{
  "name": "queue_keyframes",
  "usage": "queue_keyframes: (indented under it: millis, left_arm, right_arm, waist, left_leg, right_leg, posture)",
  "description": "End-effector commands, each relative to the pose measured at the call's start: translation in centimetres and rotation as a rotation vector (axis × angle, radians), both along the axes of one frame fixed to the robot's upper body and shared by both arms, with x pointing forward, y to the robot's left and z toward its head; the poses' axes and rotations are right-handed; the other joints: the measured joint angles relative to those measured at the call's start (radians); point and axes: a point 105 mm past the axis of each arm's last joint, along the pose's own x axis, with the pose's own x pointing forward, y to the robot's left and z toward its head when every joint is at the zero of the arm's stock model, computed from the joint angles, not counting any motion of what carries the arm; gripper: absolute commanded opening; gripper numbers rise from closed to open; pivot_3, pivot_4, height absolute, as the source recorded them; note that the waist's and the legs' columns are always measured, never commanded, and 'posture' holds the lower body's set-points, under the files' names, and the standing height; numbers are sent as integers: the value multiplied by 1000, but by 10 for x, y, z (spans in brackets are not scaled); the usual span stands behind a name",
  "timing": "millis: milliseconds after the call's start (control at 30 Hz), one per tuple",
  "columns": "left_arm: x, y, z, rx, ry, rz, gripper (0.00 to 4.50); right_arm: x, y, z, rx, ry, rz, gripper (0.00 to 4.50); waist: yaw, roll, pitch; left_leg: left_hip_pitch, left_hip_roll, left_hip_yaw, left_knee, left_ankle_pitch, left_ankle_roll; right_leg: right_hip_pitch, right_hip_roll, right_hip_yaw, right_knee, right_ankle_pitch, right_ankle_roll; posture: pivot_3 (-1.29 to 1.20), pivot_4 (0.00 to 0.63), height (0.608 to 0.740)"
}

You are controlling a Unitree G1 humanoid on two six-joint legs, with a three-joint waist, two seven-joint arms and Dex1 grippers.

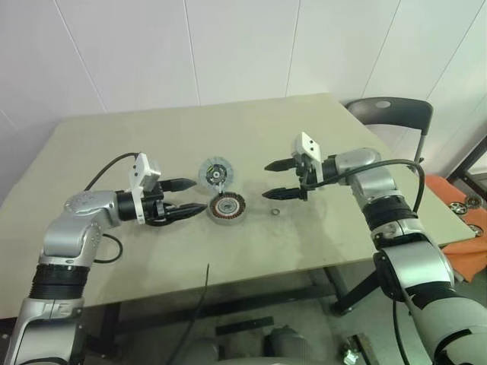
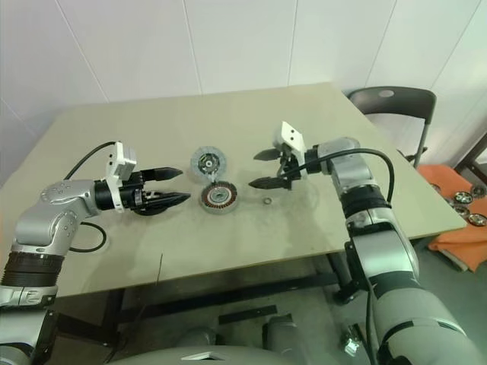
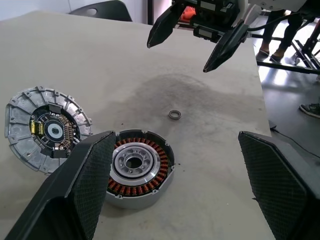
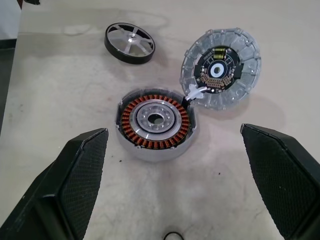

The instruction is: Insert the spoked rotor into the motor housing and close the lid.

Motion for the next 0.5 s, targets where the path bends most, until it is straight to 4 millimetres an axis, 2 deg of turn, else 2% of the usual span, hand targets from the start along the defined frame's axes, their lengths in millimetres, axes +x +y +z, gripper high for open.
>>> queue_keyframes:
  millis: [33,400,500]
  left_arm:
    - [3,0,13,2,-54,-7,4184]
    - [0,-7,7,-1,-39,-30,4184]
    - [0,-9,6,-8,-34,-31,4184]
  right_arm:
    - [-4,1,17,39,-42,29,4439]
    - [-30,4,49,126,16,129,4439]
    - [-37,1,50,136,47,134,4439]
  waist:
    - [0,0,0]
    - [2,0,0]
    - [2,0,0]
  left_leg:
    - [0,0,0,0,0,0]
    - [0,0,0,2,0,0]
    - [0,0,0,2,0,0]
  right_leg:
    - [0,0,0,0,0,0]
    - [0,0,0,2,0,0]
    - [0,0,0,2,0,0]
  posture:
    - [0,0,740]
    - [0,0,740]
    - [0,0,740]
